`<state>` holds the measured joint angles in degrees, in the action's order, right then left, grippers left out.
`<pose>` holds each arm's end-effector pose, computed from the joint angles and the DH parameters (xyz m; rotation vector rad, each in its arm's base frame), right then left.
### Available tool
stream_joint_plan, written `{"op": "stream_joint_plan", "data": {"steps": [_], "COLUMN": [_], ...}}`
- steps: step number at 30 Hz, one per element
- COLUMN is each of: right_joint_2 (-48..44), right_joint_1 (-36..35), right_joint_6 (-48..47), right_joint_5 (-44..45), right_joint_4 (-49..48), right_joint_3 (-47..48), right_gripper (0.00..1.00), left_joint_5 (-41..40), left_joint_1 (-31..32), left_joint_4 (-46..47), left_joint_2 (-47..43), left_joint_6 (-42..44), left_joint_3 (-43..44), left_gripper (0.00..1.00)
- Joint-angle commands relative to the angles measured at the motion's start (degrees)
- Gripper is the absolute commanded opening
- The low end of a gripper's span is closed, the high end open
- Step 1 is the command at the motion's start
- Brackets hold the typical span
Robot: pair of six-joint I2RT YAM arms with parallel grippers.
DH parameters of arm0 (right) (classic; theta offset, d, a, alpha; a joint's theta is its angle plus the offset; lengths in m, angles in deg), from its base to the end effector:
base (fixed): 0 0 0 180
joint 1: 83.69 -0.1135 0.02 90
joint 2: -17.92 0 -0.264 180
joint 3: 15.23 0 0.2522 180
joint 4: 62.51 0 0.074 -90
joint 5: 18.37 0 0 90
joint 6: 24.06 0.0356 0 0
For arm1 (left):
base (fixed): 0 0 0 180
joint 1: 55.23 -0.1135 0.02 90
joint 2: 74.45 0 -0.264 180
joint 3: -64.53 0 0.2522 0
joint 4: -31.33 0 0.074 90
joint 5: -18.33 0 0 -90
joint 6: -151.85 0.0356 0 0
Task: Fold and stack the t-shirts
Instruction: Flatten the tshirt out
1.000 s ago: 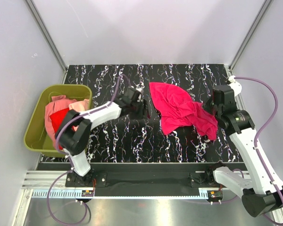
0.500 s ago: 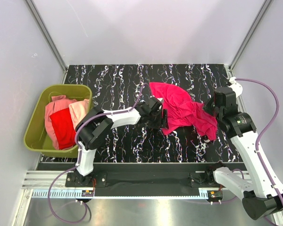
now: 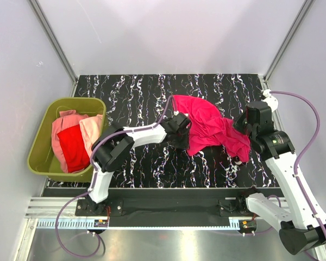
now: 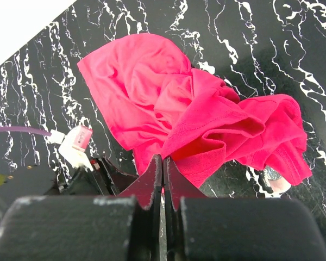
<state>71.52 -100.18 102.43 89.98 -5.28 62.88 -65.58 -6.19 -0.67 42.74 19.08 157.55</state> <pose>0.1791 0.0413 0.3724 0.5493 2.0440 0.2088 0.2801 -0.3284 0.1542 0.1928 2.7145 -0.6950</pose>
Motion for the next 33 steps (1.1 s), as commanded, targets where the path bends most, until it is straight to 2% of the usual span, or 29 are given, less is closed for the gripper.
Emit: {"op": "stream_joint_plan", "data": {"steps": [1, 2, 3, 4, 6, 9, 15, 21, 29, 30, 32, 33], "right_joint_2": [-0.78, -0.78, -0.78, -0.78, -0.61, 0.09, -1.04, -2.80, -3.59, -3.59, -3.60, -3.33], "right_joint_1": [0.06, 0.06, -0.03, 0.05, -0.03, -0.03, 0.05, 0.06, -0.03, 0.05, 0.06, 0.06], "right_joint_6": [0.42, 0.51, 0.51, 0.51, 0.42, -0.02, -1.51, -2.83, -5.81, -6.51, -7.48, -7.23], "right_joint_5": [-0.77, -0.60, -0.42, 0.02, 0.98, 0.55, 4.50, 8.98, 17.24, 17.51, 16.29, 15.58], "right_joint_4": [-2.59, -2.77, -2.77, -2.86, -2.94, -1.98, 1.71, 6.63, 11.03, 9.81, 9.10, 9.27], "right_joint_3": [0.33, 0.07, -0.02, -0.02, -0.11, 1.47, 6.74, 14.03, 23.52, 24.05, 24.32, 24.15], "right_gripper": [0.00, 0.00, 0.00, 0.00, 0.00, 0.00, 0.00, 0.00, 0.00, 0.00, 0.00, 0.00], "left_joint_5": [-5.82, -5.91, -5.65, -5.82, -6.00, -10.91, -21.09, -27.52, -37.10, -36.85, -31.43, -24.53], "left_joint_1": [1.15, 1.32, 1.33, 1.41, 1.33, 0.80, -1.48, -3.77, -4.39, -4.39, -4.47, -4.48], "left_joint_4": [-6.45, -6.72, -6.46, -6.46, -7.16, -12.86, -21.74, -28.60, -40.11, -38.64, -33.91, -28.66], "left_joint_2": [1.38, 1.29, 0.94, -0.11, -1.78, -5.90, -21.26, -34.36, -44.14, -45.63, -46.87, -47.40], "left_joint_6": [0.49, 0.57, 0.75, 0.66, 1.10, 1.80, 4.70, 5.32, 7.60, 8.22, 10.93, 12.43], "left_joint_3": [0.98, 1.07, 0.98, 0.63, 0.80, 2.82, 2.31, -0.42, 3.09, 2.22, -0.32, -3.99], "left_gripper": [0.26, 0.11, 0.03, 0.00, 0.00, 0.00, 0.00, 0.00, 0.00, 0.00, 0.00, 0.07]}}
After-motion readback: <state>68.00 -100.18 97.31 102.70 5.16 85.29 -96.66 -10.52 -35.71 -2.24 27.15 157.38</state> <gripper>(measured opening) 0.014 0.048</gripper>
